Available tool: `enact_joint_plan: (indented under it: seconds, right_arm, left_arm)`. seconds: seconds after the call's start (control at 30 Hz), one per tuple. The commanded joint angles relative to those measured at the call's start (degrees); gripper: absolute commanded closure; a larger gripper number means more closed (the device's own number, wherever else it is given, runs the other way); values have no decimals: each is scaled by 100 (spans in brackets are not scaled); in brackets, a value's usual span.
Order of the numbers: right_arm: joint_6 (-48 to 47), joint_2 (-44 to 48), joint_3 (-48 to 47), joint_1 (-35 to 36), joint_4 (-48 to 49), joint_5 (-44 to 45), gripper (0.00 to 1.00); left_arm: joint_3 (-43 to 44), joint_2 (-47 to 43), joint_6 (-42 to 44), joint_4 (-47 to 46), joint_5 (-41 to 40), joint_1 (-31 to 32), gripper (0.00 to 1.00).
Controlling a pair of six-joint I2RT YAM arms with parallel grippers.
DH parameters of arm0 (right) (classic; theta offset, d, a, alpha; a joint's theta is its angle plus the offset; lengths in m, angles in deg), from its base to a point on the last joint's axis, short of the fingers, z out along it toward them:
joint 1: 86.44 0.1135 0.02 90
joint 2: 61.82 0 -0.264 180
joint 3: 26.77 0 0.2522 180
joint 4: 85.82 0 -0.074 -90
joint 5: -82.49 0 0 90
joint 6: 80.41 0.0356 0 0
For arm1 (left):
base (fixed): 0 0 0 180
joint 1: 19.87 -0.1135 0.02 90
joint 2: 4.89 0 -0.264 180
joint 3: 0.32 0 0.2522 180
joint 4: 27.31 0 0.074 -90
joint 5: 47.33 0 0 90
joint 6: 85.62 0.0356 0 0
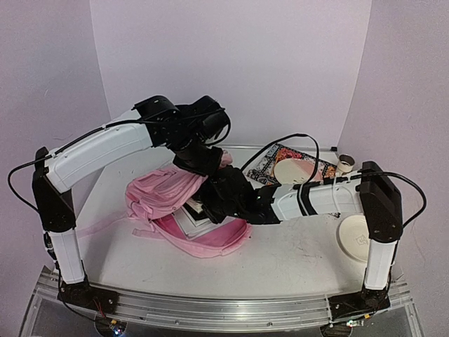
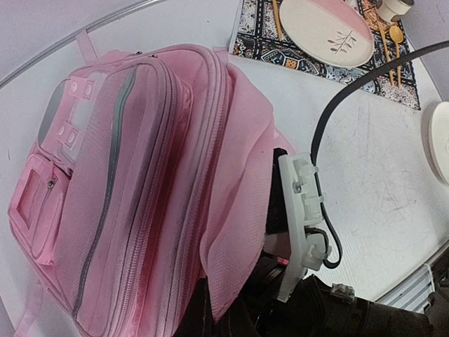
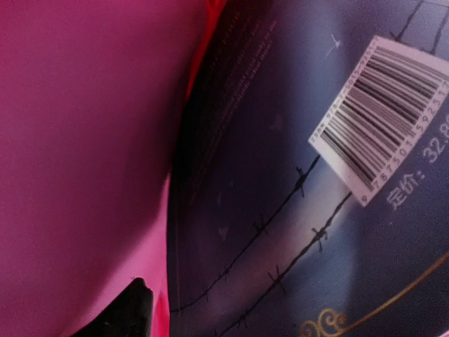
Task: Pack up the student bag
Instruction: Place the book in the largest pocket of the bag, then place the largest pocket of the bag in the student bag.
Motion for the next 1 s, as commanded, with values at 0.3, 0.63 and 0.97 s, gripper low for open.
enact_joint_plan:
  seconds: [0.3,0.63,0.97]
  right_arm:
    - [-1126,801,-32,209,-872,-1477,2]
    - [-1924,1720,806,196,-1692,-1260,2]
    - [-2933,2709,2030,-873,-2106,-1182,2]
  left_arm:
    - [-316,-612,37,-624,-207,15,100]
    - [-1290,-1000,39,-819,-113,15,100]
    - [-3161,-1668,-5,-1999,1263,24,100]
